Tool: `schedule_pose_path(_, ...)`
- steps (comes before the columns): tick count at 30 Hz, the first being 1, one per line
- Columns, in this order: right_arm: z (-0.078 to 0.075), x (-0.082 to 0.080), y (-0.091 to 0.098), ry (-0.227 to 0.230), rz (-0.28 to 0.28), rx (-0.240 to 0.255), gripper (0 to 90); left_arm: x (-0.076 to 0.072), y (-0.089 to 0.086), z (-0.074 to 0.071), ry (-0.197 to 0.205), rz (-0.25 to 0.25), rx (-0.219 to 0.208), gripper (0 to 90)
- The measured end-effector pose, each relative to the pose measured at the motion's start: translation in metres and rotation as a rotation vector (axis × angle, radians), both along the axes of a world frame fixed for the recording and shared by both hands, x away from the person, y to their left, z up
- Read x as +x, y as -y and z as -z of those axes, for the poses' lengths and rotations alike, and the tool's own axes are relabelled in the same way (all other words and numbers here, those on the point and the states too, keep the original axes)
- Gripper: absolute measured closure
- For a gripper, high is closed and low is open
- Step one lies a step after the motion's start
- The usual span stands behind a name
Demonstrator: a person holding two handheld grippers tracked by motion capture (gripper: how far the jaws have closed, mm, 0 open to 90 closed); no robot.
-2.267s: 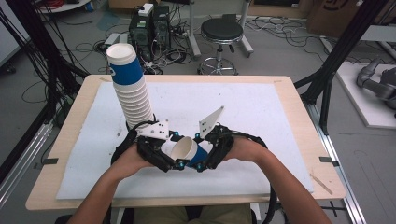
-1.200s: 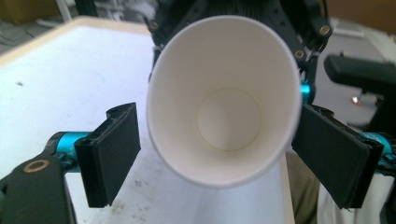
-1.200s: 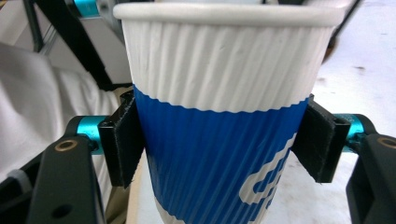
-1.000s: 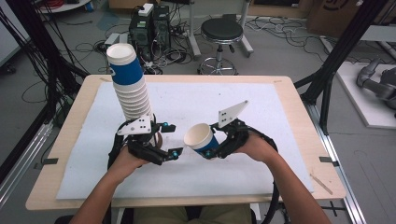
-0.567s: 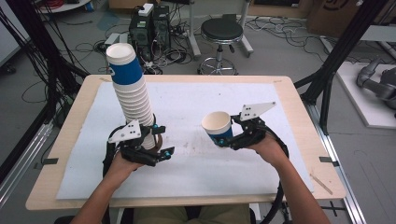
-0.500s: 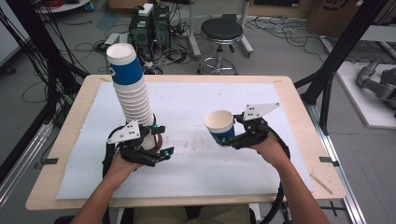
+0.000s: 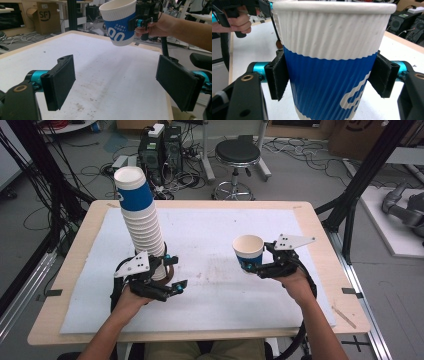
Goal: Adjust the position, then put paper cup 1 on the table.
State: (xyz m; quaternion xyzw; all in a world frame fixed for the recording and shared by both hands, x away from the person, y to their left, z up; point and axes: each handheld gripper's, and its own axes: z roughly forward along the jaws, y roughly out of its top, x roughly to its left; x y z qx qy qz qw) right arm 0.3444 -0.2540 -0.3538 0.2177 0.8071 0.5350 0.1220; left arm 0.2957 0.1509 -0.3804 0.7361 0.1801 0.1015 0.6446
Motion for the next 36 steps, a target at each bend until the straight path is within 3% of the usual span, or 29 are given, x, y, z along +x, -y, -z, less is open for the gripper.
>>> schedule_pose_path(15, -0.002, -0.002, 0.008, 0.006, 0.017, 0.020, 26.6, -0.001, -0.001, -0.001, -0.009, 0.019, 0.001, 15.9)
schedule_pose_path(23, -0.003, -0.001, 0.011, 0.023, 0.043, 0.024, 26.5, -0.015, -0.011, -0.005, 0.008, -0.003, 0.003, 16.0)
schedule_pose_path(36, 0.004, 0.020, 0.025, 0.059, 0.233, 0.018, 26.2, -0.037, -0.067, -0.007, 0.034, -0.168, -0.023, 16.2)
